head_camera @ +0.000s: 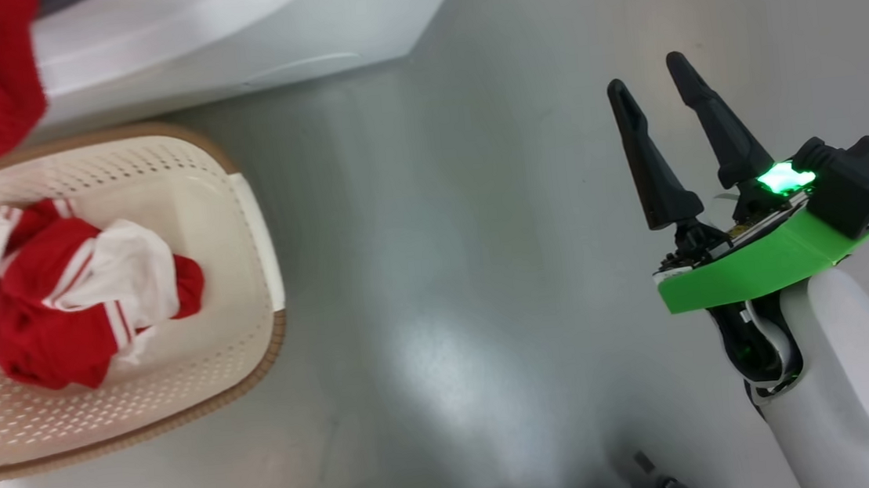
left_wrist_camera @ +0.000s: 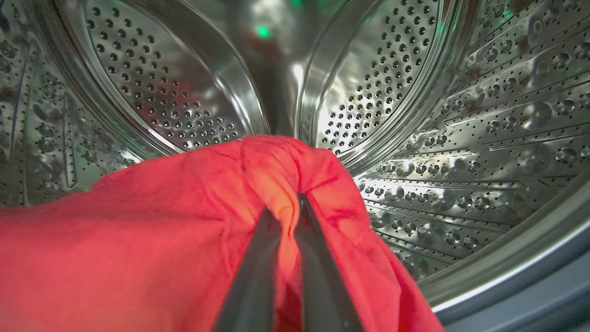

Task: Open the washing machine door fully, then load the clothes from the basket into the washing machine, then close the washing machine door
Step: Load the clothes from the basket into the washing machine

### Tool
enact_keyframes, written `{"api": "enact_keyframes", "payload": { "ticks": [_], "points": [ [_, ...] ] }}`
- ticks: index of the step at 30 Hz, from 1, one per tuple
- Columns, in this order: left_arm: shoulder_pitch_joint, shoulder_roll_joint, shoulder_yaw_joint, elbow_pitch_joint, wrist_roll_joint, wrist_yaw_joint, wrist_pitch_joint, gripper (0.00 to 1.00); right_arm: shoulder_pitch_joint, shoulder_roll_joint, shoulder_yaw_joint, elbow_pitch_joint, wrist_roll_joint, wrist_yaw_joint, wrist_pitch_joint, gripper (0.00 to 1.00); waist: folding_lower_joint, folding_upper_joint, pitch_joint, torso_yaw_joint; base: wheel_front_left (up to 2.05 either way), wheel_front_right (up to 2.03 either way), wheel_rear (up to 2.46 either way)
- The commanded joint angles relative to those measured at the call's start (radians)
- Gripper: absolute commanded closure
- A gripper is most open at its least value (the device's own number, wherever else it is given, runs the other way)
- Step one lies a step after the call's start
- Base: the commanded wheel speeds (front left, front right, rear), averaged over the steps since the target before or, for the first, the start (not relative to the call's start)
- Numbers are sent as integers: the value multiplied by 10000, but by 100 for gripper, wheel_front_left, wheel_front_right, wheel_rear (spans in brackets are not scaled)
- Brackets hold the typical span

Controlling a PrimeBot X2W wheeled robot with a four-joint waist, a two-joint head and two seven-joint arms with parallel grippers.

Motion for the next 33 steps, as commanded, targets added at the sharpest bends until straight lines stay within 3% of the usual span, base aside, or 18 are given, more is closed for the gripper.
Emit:
{"api": "enact_keyframes", "payload": {
  "ticks": [1, 5, 8, 11, 15, 16, 17, 22, 33],
  "points": [
    [-268, 512, 119, -197, 173, 20, -116, 100, 129, 92, 216, -260, -82, 16, -48, 0, 0, 0, 318, -294, 0, 0, 0],
    [-761, 695, 216, -509, 478, 162, -118, 100, 85, 208, 252, -281, -92, 16, -48, 0, 0, 0, 515, -504, 0, 0, 0],
    [-964, 760, 398, -1494, 817, 300, -118, 100, 69, 267, 236, -302, -103, 16, -48, 0, 0, 0, 628, -591, 0, 0, 0],
    [-837, 663, 727, -2448, 1048, 450, -119, 100, 67, 308, 220, -297, -113, 16, -48, 0, 0, 0, 667, -624, 0, 0, 0],
    [-438, 409, 949, -2651, 1207, 482, -119, 100, 81, 343, 230, -249, -132, 16, -48, 0, 0, 0, 609, -574, 0, 0, 0],
    [-248, 269, 979, -2261, 1206, 519, -119, 5, 90, 339, 257, -225, -138, 16, -48, 0, 0, 0, 559, -521, 0, 0, 0],
    [-176, 216, 967, -2028, 1205, 517, -119, 0, 92, 333, 268, -216, -140, 16, -48, 0, 0, 0, 532, -497, 0, 0, 0],
    [-165, 38, 757, -1013, 1200, 418, -119, 0, 103, 262, 288, -188, -138, 16, -48, 0, 0, 0, 446, -341, 0, 0, 0],
    [-155, 125, 510, -604, 1336, 207, -120, 0, 75, 196, 345, -102, -110, 16, -48, 0, 0, 0, 125, -160, 0, 0, 0]
  ]
}}
